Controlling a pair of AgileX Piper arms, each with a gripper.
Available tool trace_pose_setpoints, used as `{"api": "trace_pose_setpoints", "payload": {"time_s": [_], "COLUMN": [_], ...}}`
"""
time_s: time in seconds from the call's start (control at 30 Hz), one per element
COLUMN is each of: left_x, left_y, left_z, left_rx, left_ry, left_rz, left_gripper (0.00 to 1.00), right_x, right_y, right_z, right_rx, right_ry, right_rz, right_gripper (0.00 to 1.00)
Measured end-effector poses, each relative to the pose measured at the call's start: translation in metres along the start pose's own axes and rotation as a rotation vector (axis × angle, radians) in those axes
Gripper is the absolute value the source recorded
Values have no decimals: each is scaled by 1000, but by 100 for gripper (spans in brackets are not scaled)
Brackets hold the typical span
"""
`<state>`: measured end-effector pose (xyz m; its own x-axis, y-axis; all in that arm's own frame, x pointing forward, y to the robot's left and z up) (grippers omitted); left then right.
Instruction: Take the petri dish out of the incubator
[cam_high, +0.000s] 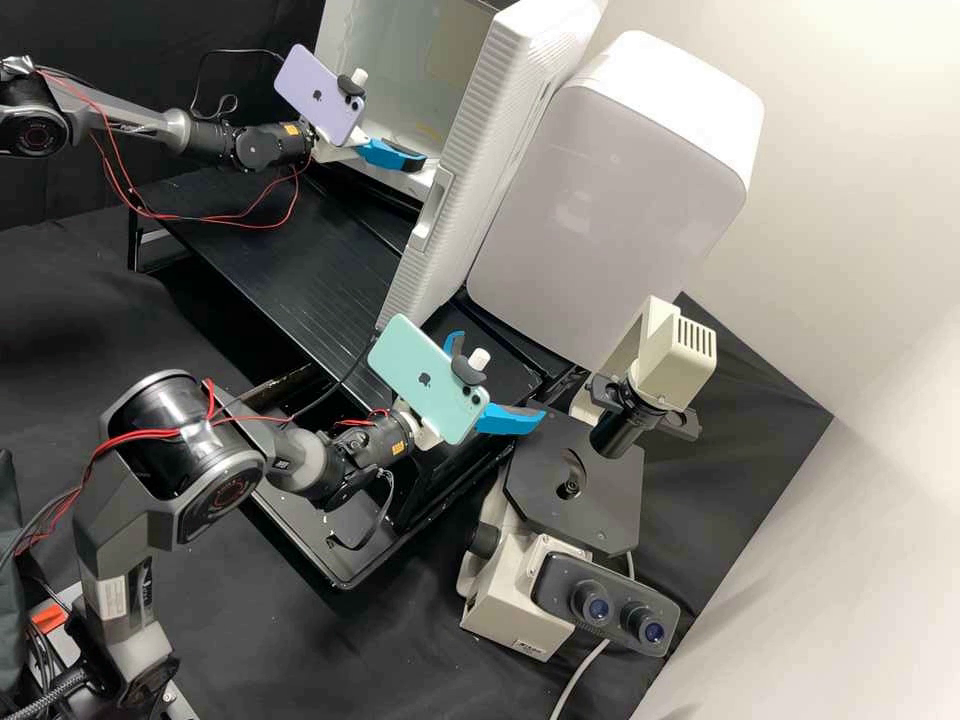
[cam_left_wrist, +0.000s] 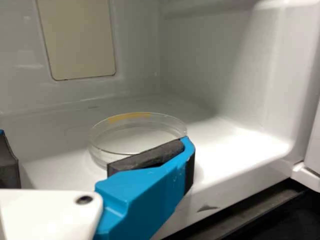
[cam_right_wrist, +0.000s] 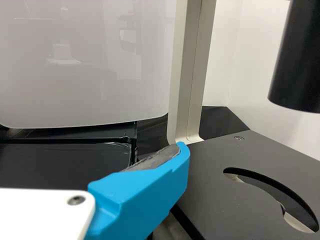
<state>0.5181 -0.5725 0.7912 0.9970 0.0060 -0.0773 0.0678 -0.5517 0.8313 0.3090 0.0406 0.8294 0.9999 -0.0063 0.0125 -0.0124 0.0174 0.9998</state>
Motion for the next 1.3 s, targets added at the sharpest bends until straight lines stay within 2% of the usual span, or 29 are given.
{"api": "trace_pose_setpoints", "payload": {"time_s": [0.13,0.3,0.97,1.3], "left_x": [3,8,20,23], "left_y": [-2,-2,7,5], "left_z": [6,9,12,16], "left_rx": [17,15,-20,-2], "left_ry": [-7,5,37,31], "left_rz": [3,3,-30,-42], "left_gripper": [100,100,100,100], "right_x": [0,0,0,0], "right_y": [0,0,0,0], "right_z": [0,0,0,0], "right_rx": [0,0,0,0], "right_ry": [0,0,0,0], "right_rz": [0,0,0,0], "right_gripper": [100,100,100,100]}}
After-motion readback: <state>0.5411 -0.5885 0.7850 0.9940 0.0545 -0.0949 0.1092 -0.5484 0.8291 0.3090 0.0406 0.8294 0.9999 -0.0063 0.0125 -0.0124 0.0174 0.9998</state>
